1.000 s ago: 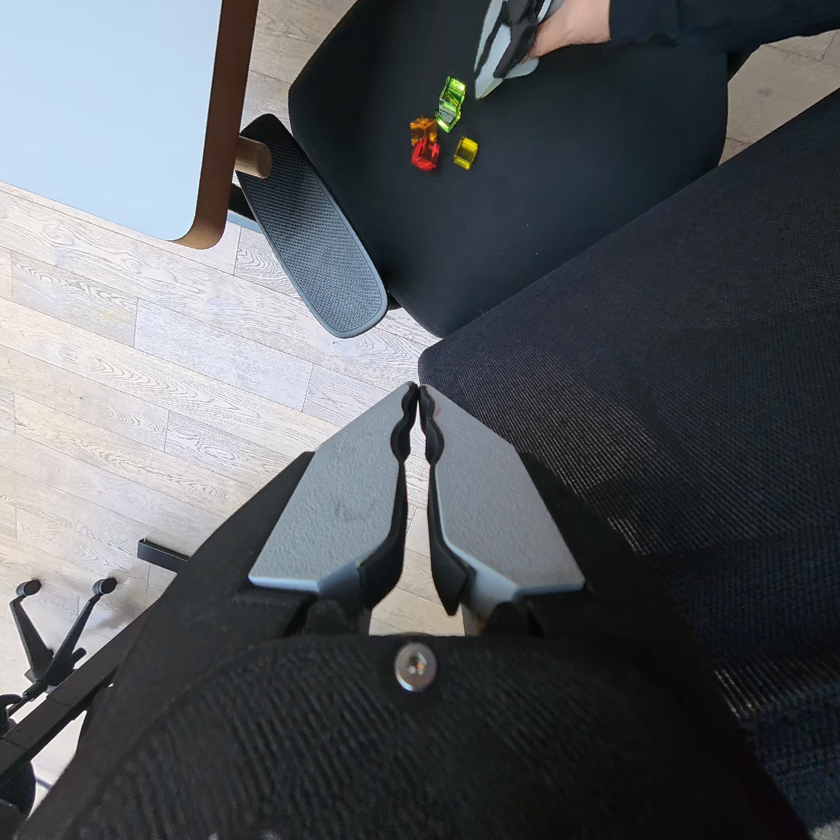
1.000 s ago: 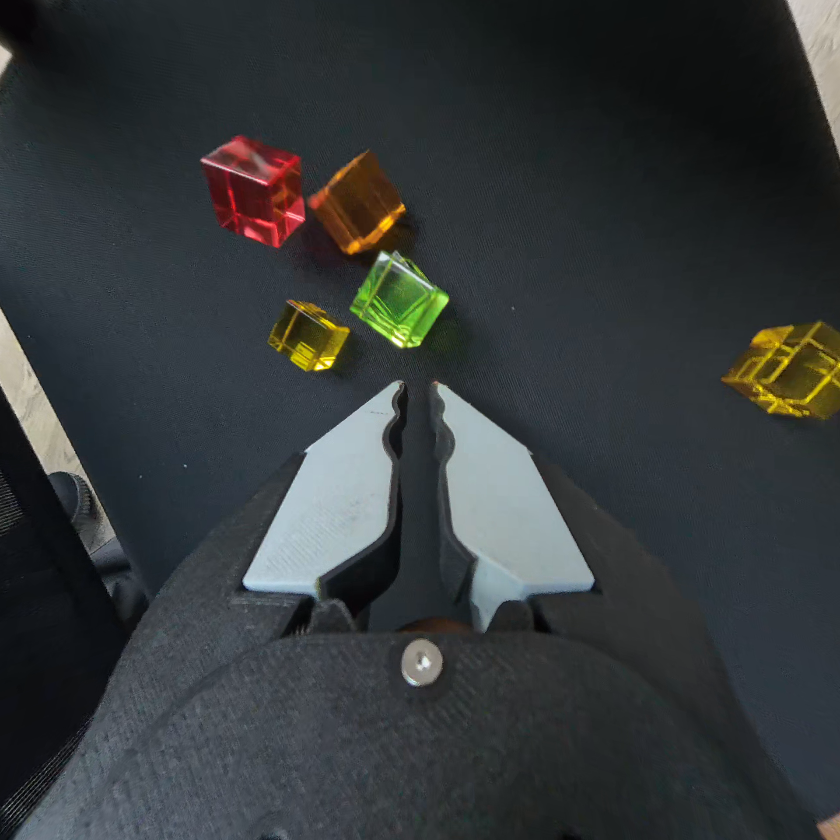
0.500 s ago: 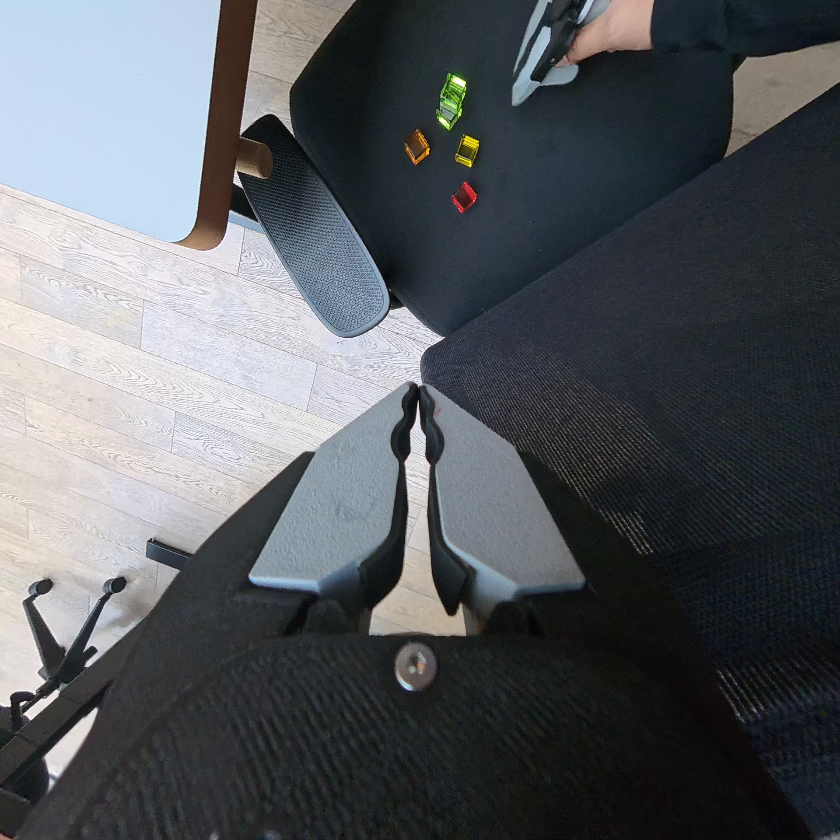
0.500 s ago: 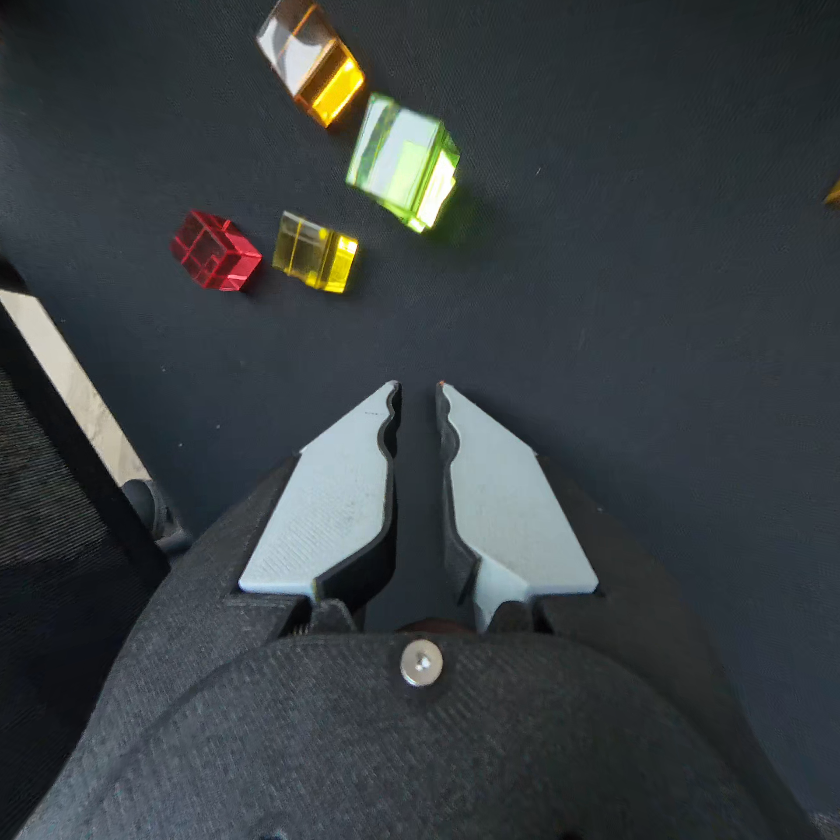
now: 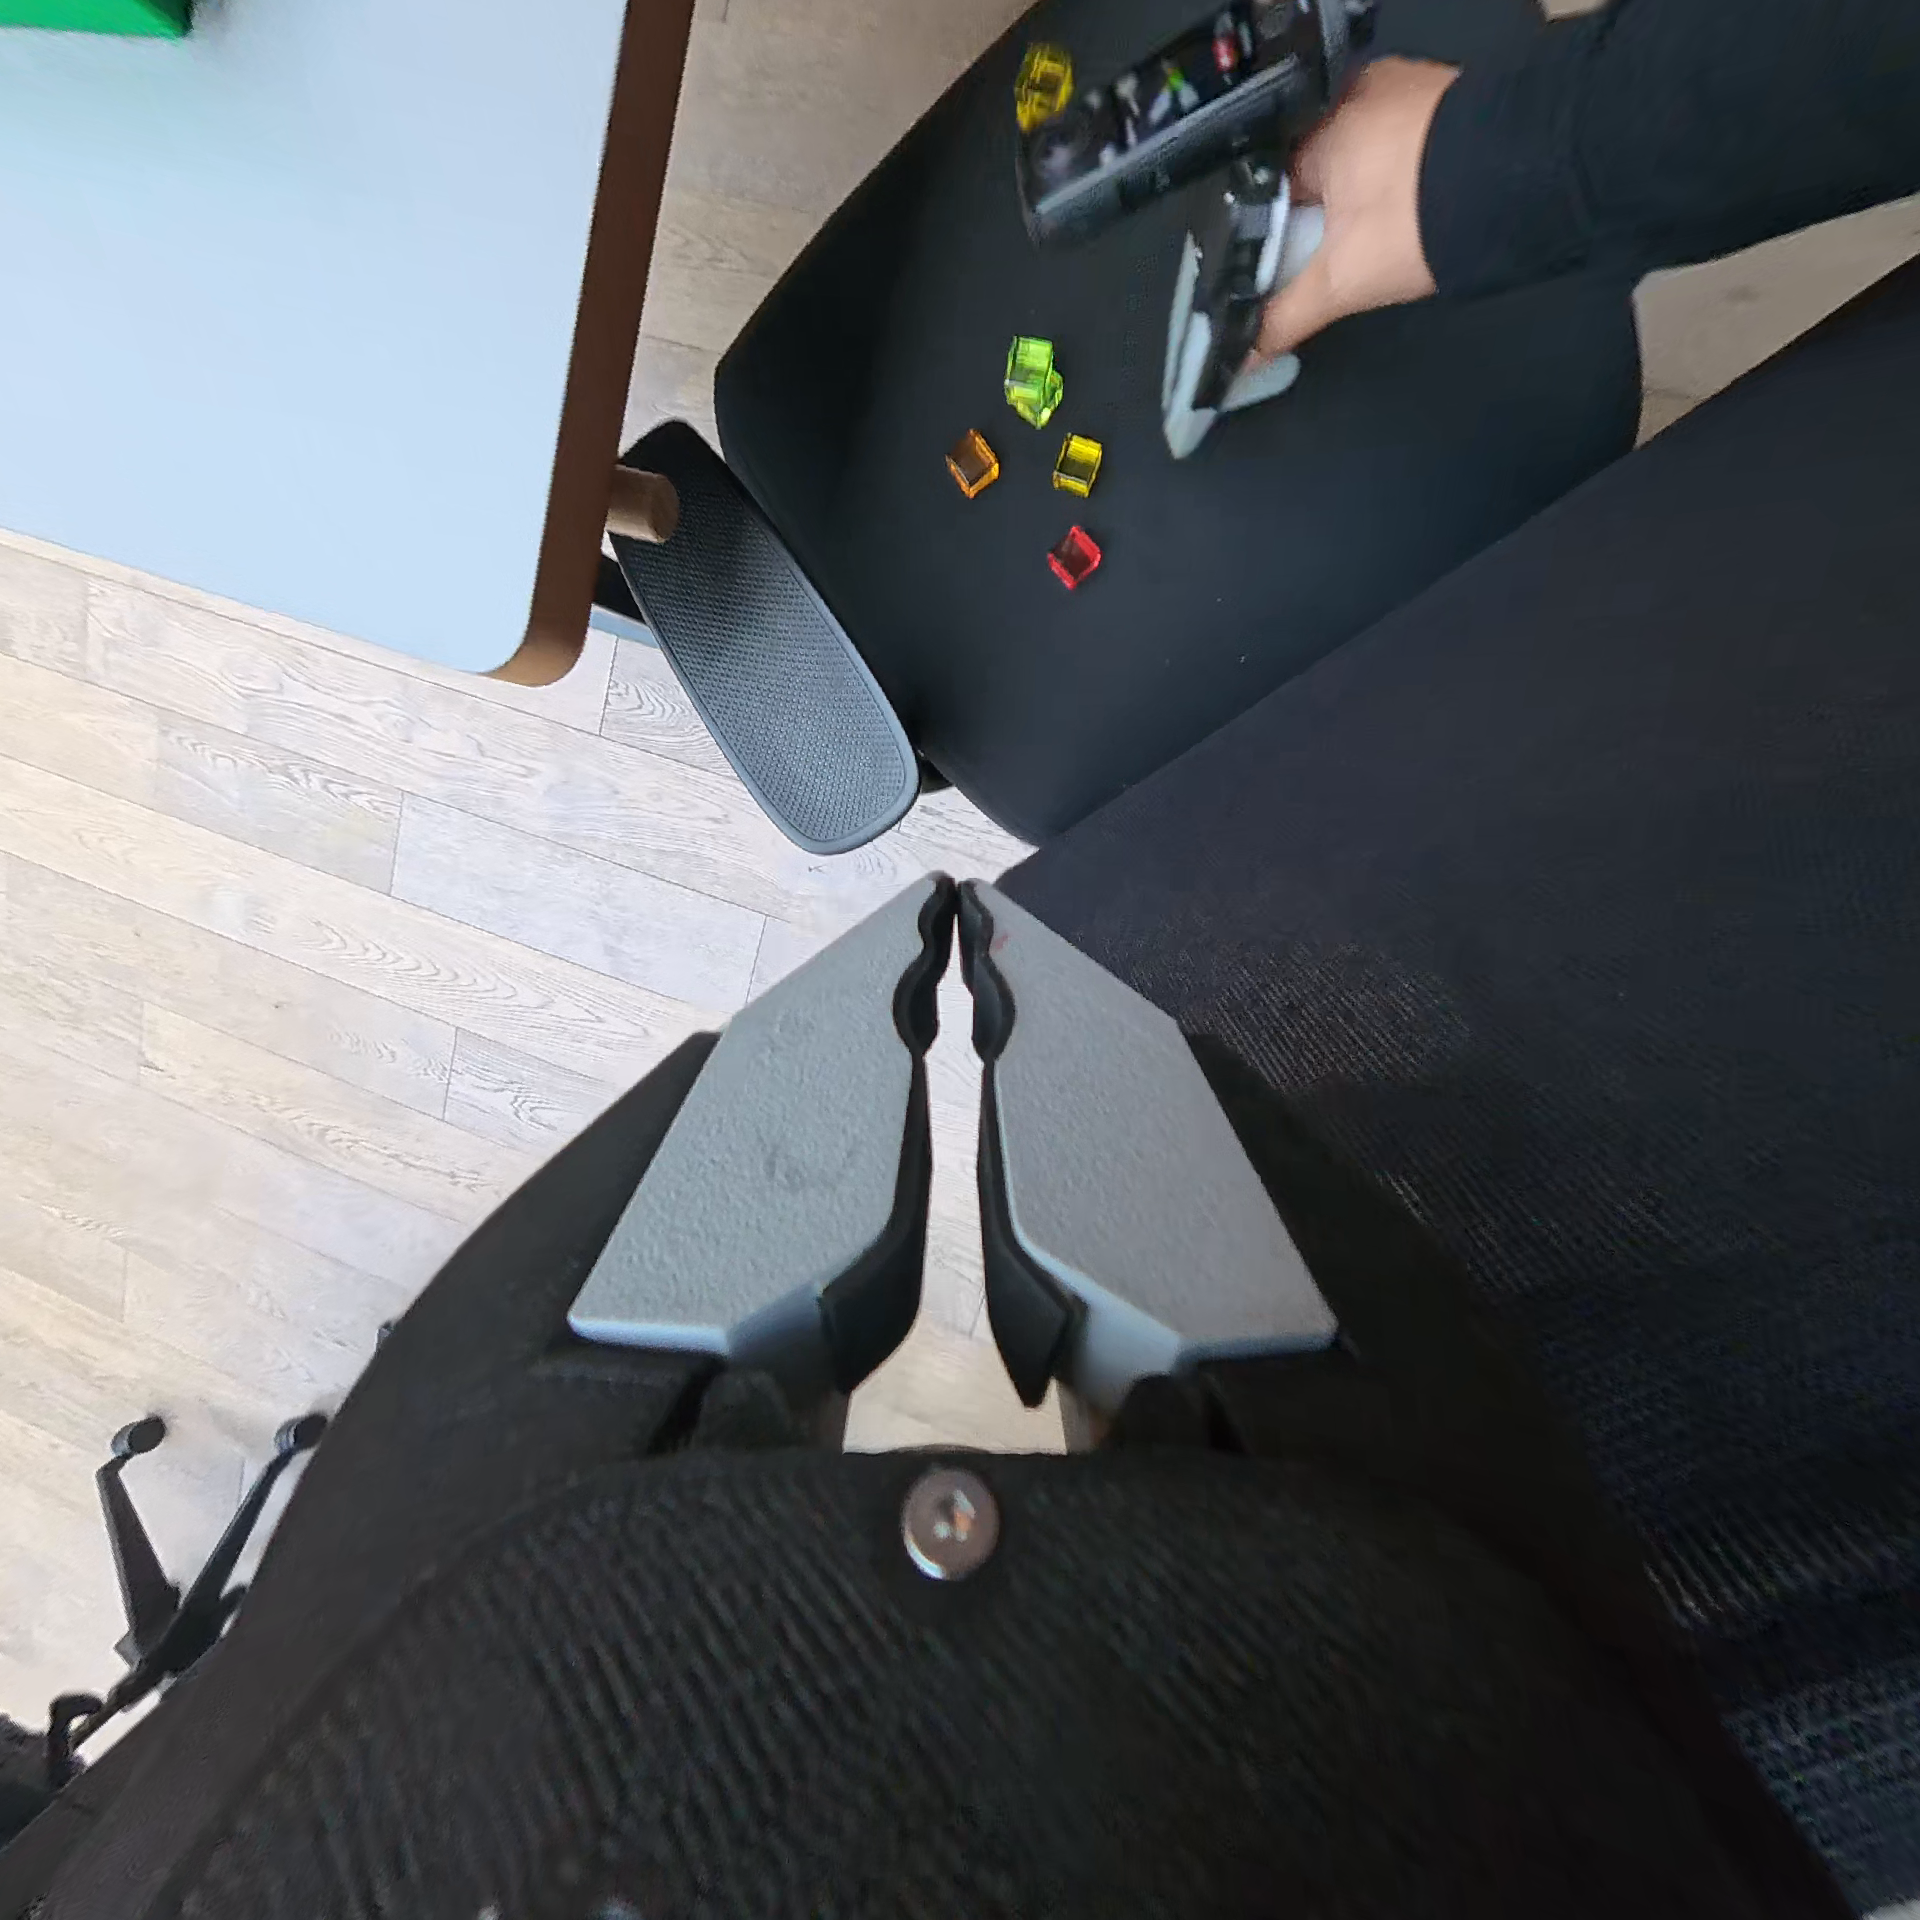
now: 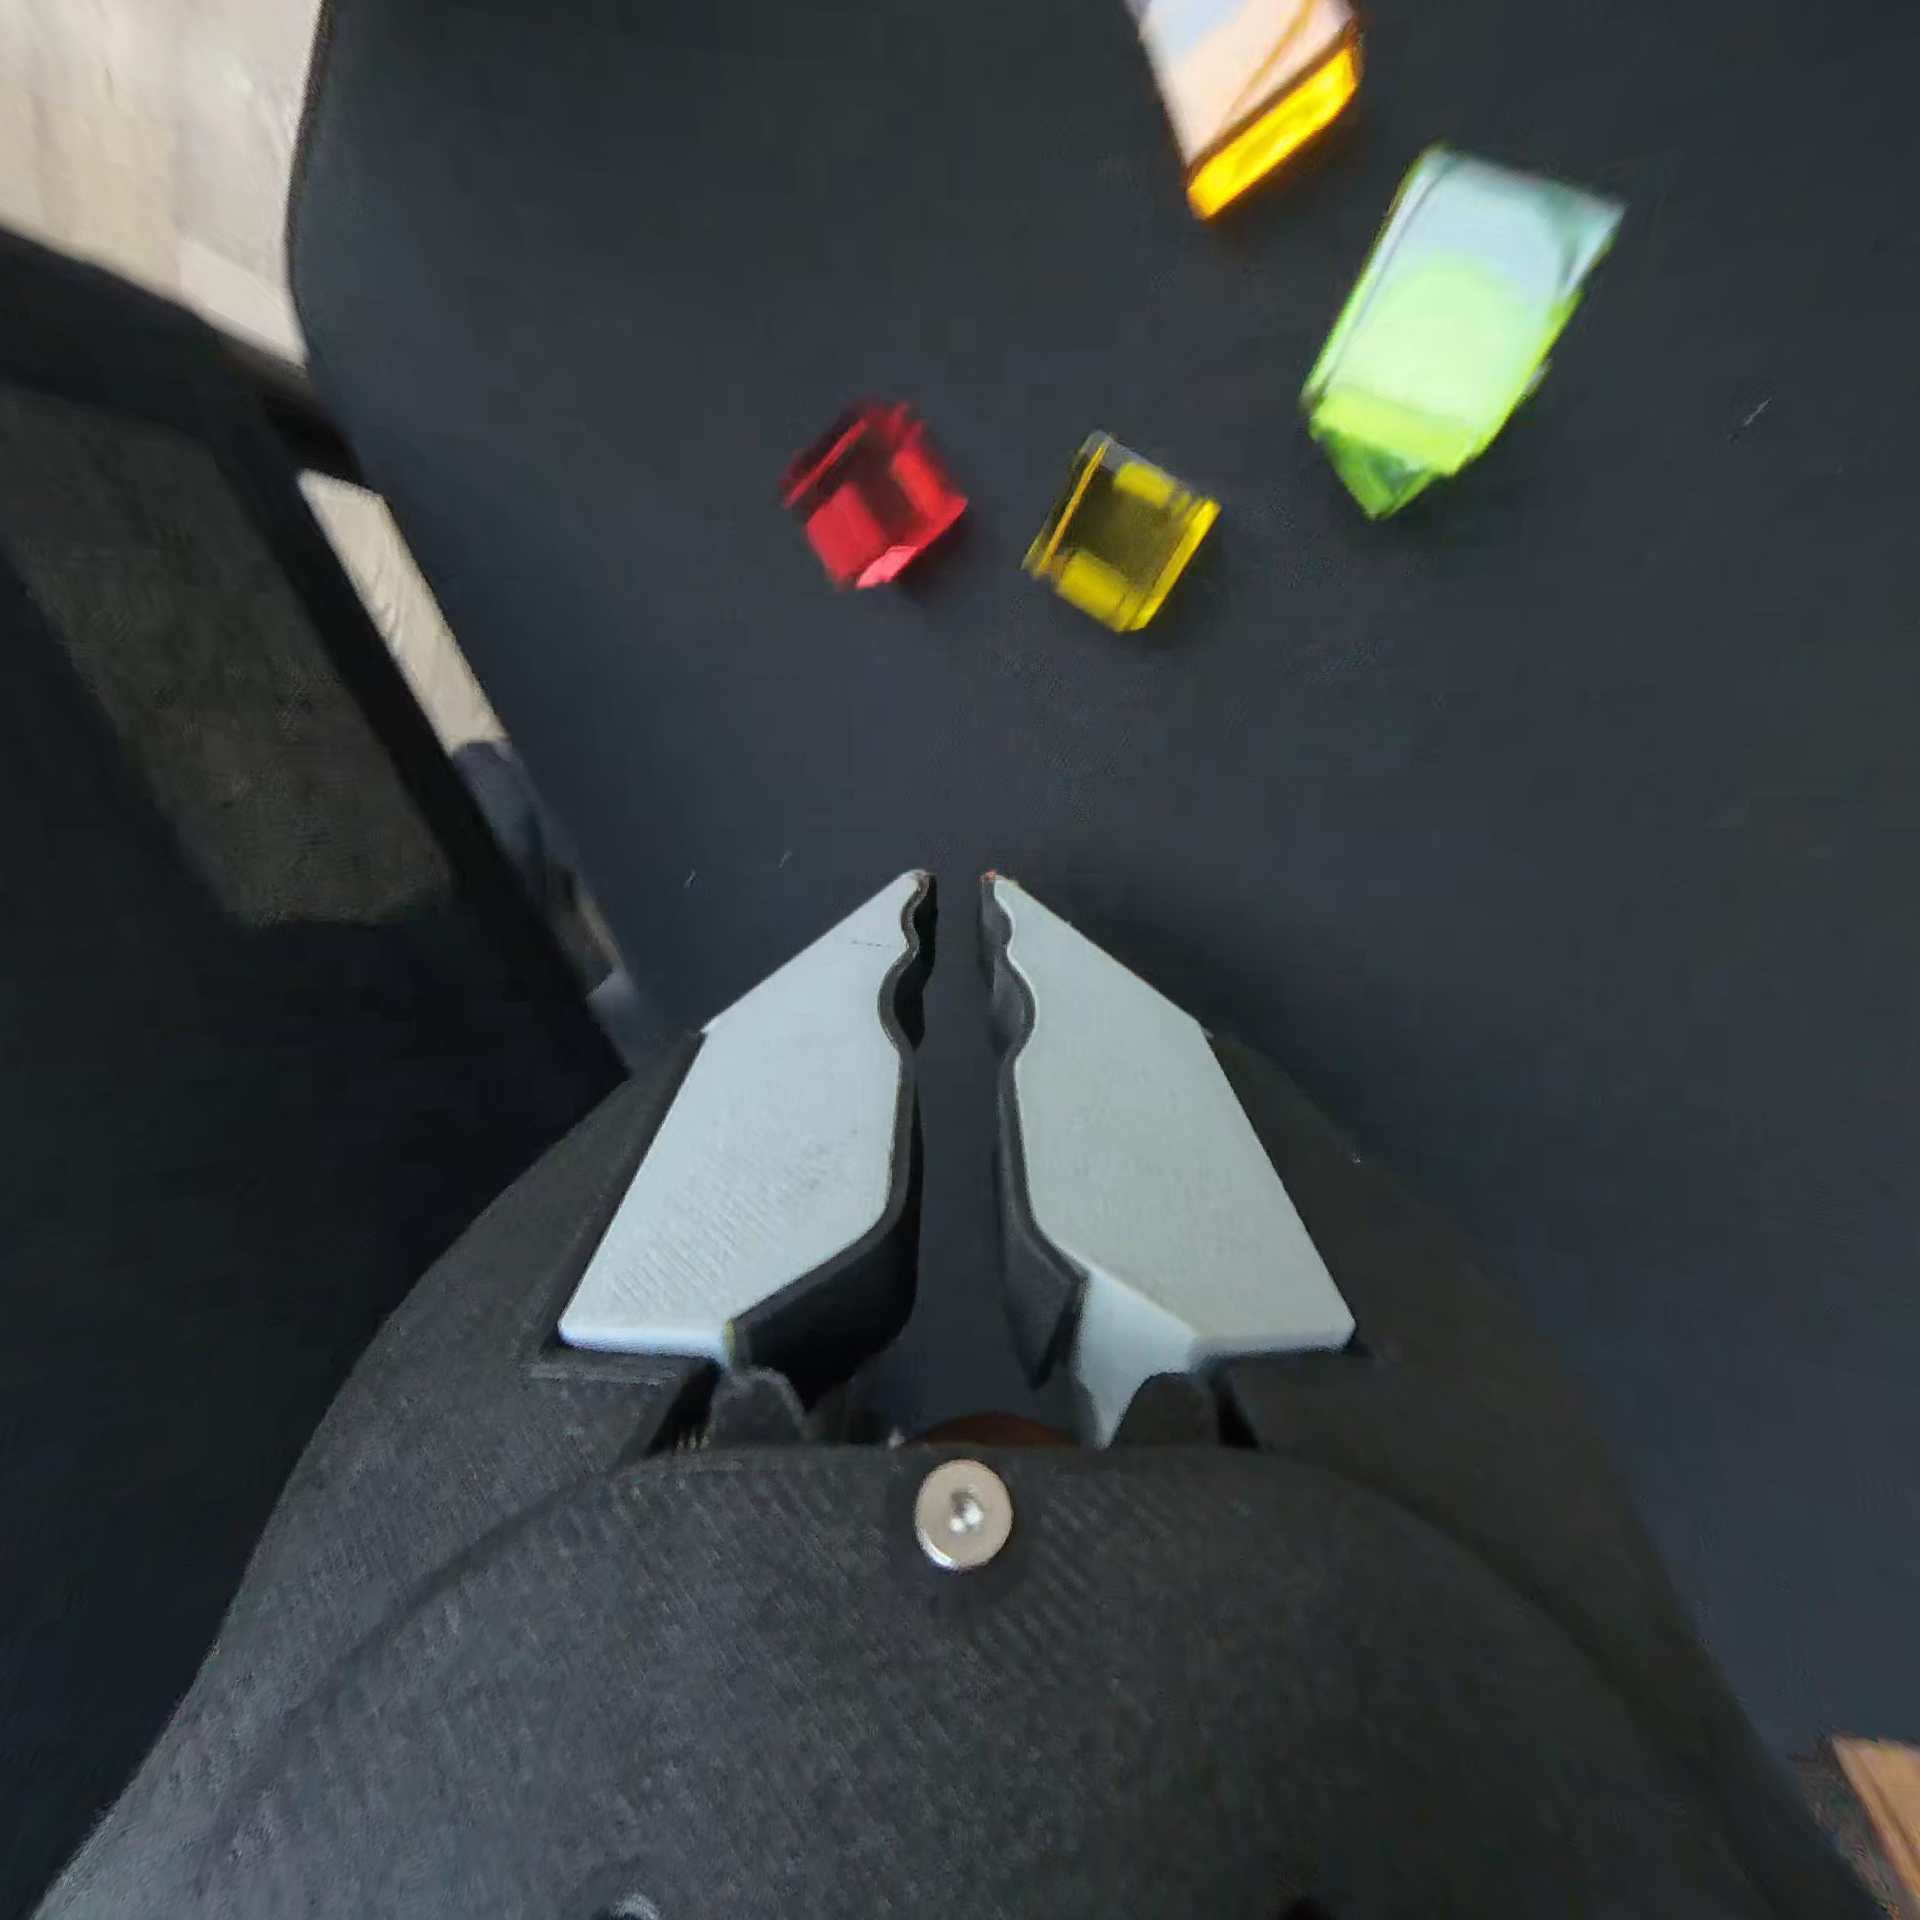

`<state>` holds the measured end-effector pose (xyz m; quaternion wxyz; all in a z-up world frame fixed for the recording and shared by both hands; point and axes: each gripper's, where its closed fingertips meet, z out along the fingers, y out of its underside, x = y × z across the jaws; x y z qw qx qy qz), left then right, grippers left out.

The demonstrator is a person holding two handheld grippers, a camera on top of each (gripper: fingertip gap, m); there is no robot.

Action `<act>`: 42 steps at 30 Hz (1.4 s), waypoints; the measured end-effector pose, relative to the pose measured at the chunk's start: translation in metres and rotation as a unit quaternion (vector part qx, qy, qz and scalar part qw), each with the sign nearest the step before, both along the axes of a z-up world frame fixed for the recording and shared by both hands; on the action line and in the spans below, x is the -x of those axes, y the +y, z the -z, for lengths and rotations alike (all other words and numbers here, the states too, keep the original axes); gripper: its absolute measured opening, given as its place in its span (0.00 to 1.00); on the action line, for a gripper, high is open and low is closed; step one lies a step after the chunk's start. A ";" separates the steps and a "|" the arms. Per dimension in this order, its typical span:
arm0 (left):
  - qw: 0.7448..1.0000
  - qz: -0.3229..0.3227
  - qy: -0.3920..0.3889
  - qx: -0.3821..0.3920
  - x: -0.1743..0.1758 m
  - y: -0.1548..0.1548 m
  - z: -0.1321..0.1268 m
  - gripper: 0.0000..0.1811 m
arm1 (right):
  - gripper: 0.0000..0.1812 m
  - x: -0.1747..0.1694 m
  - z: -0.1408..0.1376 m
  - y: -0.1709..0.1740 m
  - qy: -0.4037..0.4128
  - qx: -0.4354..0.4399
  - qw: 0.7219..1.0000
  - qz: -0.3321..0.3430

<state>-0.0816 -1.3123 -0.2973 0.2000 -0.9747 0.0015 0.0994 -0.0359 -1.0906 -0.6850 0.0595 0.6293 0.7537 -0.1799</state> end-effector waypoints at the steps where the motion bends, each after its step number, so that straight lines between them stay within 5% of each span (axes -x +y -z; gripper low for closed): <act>1: 1.000 0.003 0.001 -0.010 0.000 0.003 -0.003 0.00 | 0.03 -0.014 -0.007 -0.004 -0.015 0.003 1.000 -0.008; 5: 0.999 0.022 0.011 -0.031 -0.003 0.010 -0.010 0.00 | 0.04 -0.069 -0.051 -0.009 -0.089 -0.013 0.995 -0.054; 10: 0.998 0.055 0.031 -0.030 -0.008 0.014 -0.012 0.00 | 0.06 -0.113 -0.141 -0.011 -0.134 -0.074 0.979 -0.133; 16: 0.996 0.081 0.045 -0.016 -0.012 0.013 -0.010 0.00 | 0.09 -0.116 -0.261 -0.032 -0.086 -0.170 0.975 -0.118; 20: 0.995 0.089 0.039 -0.018 -0.016 0.014 -0.010 0.00 | 0.09 -0.116 -0.312 -0.059 -0.021 -0.206 0.977 -0.049; 24: 0.995 0.092 0.023 0.015 -0.020 0.007 0.001 0.00 | 0.09 -0.123 -0.317 -0.080 0.020 -0.189 0.982 0.016; 35: 0.991 0.104 0.054 0.068 -0.018 -0.001 0.010 0.00 | 0.10 -0.125 -0.291 -0.089 -0.016 -0.135 0.990 0.041; 42: 0.992 0.087 0.026 0.086 -0.020 -0.007 0.017 0.00 | 0.08 -0.111 -0.301 -0.088 0.013 -0.219 0.975 0.022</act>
